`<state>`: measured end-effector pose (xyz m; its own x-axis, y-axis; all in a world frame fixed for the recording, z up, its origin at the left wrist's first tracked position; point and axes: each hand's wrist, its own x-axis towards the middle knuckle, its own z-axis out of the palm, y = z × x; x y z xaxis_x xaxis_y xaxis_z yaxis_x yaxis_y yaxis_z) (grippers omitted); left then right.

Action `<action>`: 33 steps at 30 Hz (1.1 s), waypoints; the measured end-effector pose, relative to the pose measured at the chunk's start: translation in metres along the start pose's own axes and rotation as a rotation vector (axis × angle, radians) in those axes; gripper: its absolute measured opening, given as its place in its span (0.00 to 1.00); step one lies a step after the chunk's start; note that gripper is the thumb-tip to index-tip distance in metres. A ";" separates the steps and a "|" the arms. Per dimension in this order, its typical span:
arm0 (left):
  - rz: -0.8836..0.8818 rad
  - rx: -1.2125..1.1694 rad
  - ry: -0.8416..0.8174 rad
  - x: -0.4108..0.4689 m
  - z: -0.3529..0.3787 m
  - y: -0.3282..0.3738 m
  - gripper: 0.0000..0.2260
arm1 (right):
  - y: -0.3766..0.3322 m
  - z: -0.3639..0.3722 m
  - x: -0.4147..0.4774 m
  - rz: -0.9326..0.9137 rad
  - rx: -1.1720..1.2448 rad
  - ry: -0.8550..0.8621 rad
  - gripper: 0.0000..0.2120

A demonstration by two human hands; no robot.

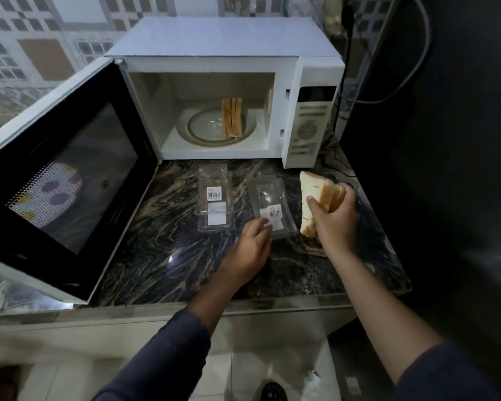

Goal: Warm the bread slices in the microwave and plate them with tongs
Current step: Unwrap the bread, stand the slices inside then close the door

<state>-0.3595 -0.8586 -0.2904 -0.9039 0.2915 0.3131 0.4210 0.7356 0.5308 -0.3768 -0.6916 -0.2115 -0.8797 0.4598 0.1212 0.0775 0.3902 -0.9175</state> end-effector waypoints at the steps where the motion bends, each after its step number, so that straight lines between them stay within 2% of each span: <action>1: -0.009 -0.008 0.023 0.003 -0.004 0.004 0.17 | -0.007 0.001 0.004 -0.037 0.005 -0.011 0.29; 4: 0.000 -0.016 0.095 0.012 -0.023 0.015 0.21 | -0.032 0.006 0.018 -0.168 -0.005 -0.061 0.29; 8: 0.004 -0.028 0.163 0.027 -0.059 0.019 0.20 | -0.069 0.024 0.041 -0.272 -0.028 -0.137 0.29; 11: 0.003 0.011 0.283 0.040 -0.090 0.007 0.19 | -0.097 0.044 0.060 -0.300 -0.053 -0.203 0.28; 15: -0.190 0.027 0.489 0.057 -0.124 -0.046 0.16 | -0.121 0.088 0.086 -0.308 -0.150 -0.334 0.26; 17: -0.298 0.036 0.448 0.060 -0.128 -0.083 0.16 | -0.128 0.116 0.095 -0.300 -0.181 -0.355 0.25; 20: -0.458 0.060 0.244 0.060 -0.115 -0.136 0.19 | -0.136 0.161 0.103 -0.233 -0.159 -0.384 0.24; 23: -0.547 0.100 0.076 0.062 -0.097 -0.168 0.25 | -0.140 0.208 0.113 -0.179 -0.164 -0.378 0.26; 26: -0.548 0.164 0.000 0.071 -0.089 -0.187 0.27 | -0.142 0.249 0.123 -0.163 -0.201 -0.377 0.30; 28: -0.514 0.215 -0.010 0.077 -0.084 -0.195 0.25 | -0.143 0.274 0.130 -0.128 -0.213 -0.381 0.27; 30: -0.482 0.275 0.001 0.080 -0.080 -0.198 0.27 | -0.135 0.302 0.143 -0.100 -0.245 -0.378 0.26; 33: -0.456 0.306 0.037 0.079 -0.077 -0.197 0.32 | -0.096 0.353 0.177 -0.153 -0.306 -0.339 0.40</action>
<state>-0.5080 -1.0273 -0.3099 -0.9839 -0.1165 0.1354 -0.0593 0.9281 0.3677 -0.7058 -0.9287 -0.2357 -0.9912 0.1126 0.0689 0.0252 0.6735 -0.7387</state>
